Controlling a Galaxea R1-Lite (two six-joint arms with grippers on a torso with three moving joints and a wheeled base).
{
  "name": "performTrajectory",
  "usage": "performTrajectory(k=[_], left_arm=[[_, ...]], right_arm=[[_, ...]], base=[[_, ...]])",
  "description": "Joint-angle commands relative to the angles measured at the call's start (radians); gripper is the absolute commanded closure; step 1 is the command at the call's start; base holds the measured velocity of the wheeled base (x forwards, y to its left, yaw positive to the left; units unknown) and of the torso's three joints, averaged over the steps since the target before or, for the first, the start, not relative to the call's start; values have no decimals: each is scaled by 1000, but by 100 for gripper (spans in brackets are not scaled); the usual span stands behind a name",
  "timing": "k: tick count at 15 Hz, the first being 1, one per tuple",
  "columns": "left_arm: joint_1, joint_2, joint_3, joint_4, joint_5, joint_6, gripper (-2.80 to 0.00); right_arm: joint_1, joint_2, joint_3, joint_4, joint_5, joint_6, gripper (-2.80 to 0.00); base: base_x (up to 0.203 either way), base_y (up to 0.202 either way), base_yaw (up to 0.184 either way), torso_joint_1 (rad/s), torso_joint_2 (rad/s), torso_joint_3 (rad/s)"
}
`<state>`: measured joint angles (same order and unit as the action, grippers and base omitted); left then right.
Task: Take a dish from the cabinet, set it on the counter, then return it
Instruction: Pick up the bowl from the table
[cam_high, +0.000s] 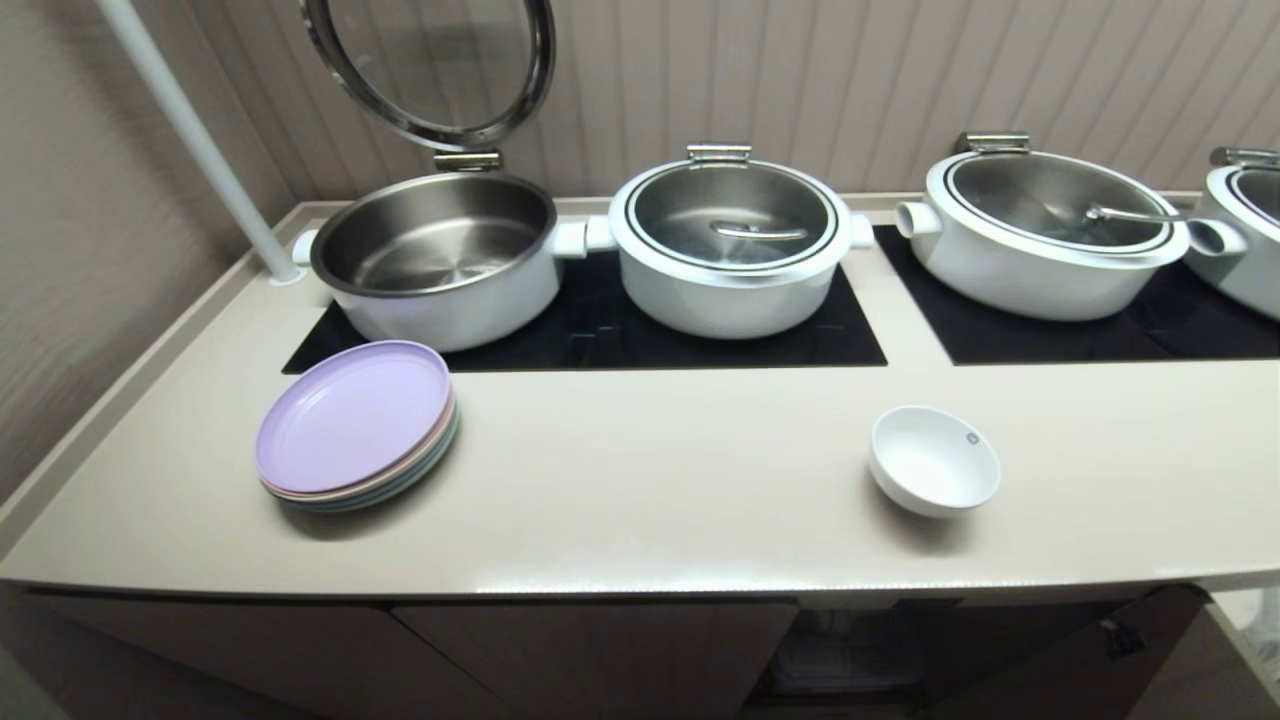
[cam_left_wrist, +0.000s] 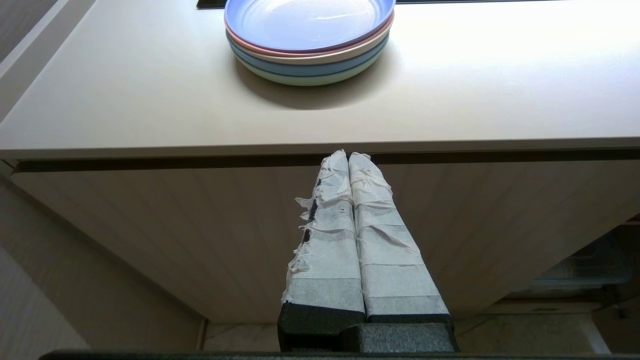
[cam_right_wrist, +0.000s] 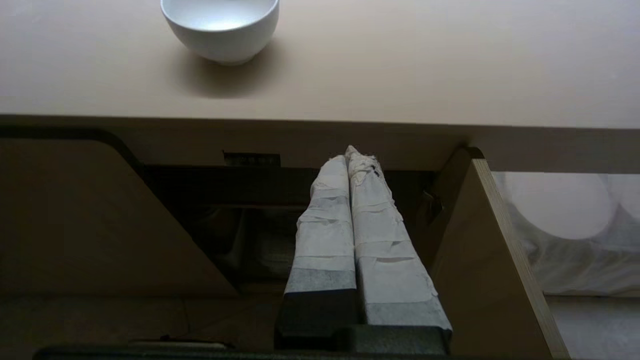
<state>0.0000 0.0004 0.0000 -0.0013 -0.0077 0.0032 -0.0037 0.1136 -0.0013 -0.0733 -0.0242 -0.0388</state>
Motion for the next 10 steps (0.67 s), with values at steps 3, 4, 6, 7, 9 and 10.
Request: performTrajectory(k=[3,4,6,7,9,10], left_arm=[[0,0,0,0,0,0,0],[0,0,0,0,0,0,0],[0,0,0,0,0,0,0],[0,0,0,0,0,0,0],[0,0,0,0,0,0,0],[0,0,0,0,0,0,0]], right_arm=[[-2,-114,1,67,1,2,0],[-1,-114,1,67,3,11,0],[-1,-114,1,67,0,20,0],[-1,-114,1,67,0,19,0],[-1,-114,1,67,0,22,0],[-1,-114,1,67,0,31,0]], base=[[0,0,0,0,0,0],[0,0,0,0,0,0],[0,0,0,0,0,0],[0,0,0,0,0,0],[0,0,0,0,0,0],[0,0,0,0,0,0]])
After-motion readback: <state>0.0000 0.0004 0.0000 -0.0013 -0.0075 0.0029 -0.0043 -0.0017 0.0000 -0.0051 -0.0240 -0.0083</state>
